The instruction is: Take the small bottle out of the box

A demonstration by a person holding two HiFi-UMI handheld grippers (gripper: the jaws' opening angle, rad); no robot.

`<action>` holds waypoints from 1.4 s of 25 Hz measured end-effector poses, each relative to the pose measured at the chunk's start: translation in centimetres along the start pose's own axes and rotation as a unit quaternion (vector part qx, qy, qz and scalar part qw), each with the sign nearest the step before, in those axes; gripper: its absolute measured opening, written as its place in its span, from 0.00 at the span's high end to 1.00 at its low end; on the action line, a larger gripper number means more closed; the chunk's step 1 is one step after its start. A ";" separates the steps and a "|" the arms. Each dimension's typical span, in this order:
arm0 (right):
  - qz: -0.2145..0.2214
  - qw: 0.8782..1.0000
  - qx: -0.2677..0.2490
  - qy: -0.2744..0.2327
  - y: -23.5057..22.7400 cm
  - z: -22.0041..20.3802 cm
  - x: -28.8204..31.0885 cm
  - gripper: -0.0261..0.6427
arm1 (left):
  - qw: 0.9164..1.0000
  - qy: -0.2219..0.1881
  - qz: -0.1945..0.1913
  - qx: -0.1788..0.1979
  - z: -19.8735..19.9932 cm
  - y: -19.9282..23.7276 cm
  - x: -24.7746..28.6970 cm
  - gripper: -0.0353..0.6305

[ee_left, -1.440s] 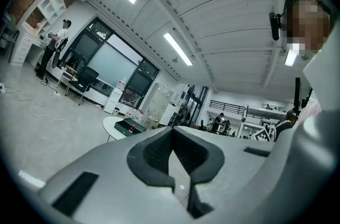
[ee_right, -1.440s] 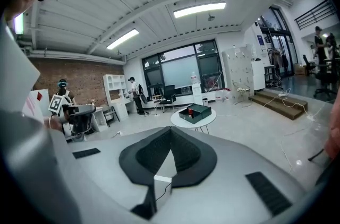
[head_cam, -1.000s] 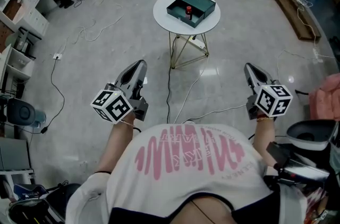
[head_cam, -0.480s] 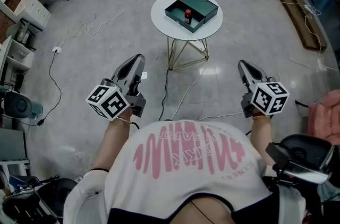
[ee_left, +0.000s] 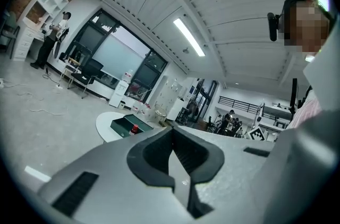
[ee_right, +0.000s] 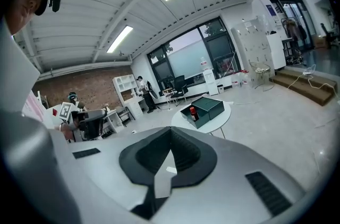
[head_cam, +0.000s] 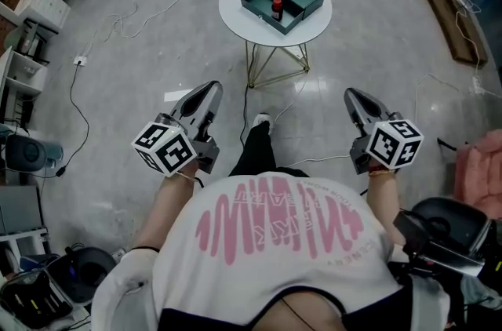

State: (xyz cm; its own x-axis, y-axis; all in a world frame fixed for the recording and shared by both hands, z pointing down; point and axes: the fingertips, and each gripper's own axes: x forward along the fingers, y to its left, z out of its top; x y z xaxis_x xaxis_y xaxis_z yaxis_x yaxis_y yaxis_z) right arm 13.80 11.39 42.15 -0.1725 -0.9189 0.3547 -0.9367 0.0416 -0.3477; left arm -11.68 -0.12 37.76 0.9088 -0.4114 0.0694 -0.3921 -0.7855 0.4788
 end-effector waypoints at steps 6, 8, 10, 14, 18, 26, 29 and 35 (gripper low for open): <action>0.001 1.000 0.000 0.016 -1.2 0.4 3.3 0.96 | 1.000 0.013 0.003 -0.023 -0.3 2.8 2.7 0.94; 0.004 1.000 -0.006 0.011 -1.6 1.2 4.7 0.96 | 0.999 0.013 0.006 -0.028 0.1 4.0 3.6 0.94; 0.005 1.000 -0.009 -0.001 -2.0 2.1 6.1 0.96 | 0.999 0.014 0.009 -0.037 0.2 5.5 4.8 0.94; 0.009 1.000 -0.004 -0.006 -3.2 4.4 10.0 0.96 | 0.999 0.014 0.008 -0.050 1.5 8.7 8.3 0.94; 0.012 1.000 -0.012 -0.001 -4.3 7.3 14.2 0.96 | 0.999 0.003 -0.003 -0.050 4.3 11.1 12.3 0.94; 0.034 0.998 -0.036 -0.032 -4.4 15.2 21.8 0.96 | 0.999 -0.015 -0.029 -0.036 11.1 15.2 18.6 0.94; 0.038 0.997 -0.043 -0.048 -4.7 17.7 23.9 0.96 | 0.999 -0.022 -0.037 -0.027 13.3 16.0 20.5 0.94; 0.038 0.996 -0.051 -0.066 -5.5 20.9 27.4 0.96 | 0.998 -0.038 -0.041 -0.010 17.1 19.1 23.2 0.94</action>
State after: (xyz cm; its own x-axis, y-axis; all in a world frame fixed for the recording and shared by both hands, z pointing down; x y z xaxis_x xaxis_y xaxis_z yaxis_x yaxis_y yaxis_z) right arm 20.63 -22.24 35.63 -0.2098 -0.9546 0.2112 -0.9494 0.1474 -0.2772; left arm -0.51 -32.60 33.58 0.9239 -0.3807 -0.0372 -0.3132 -0.8089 0.4976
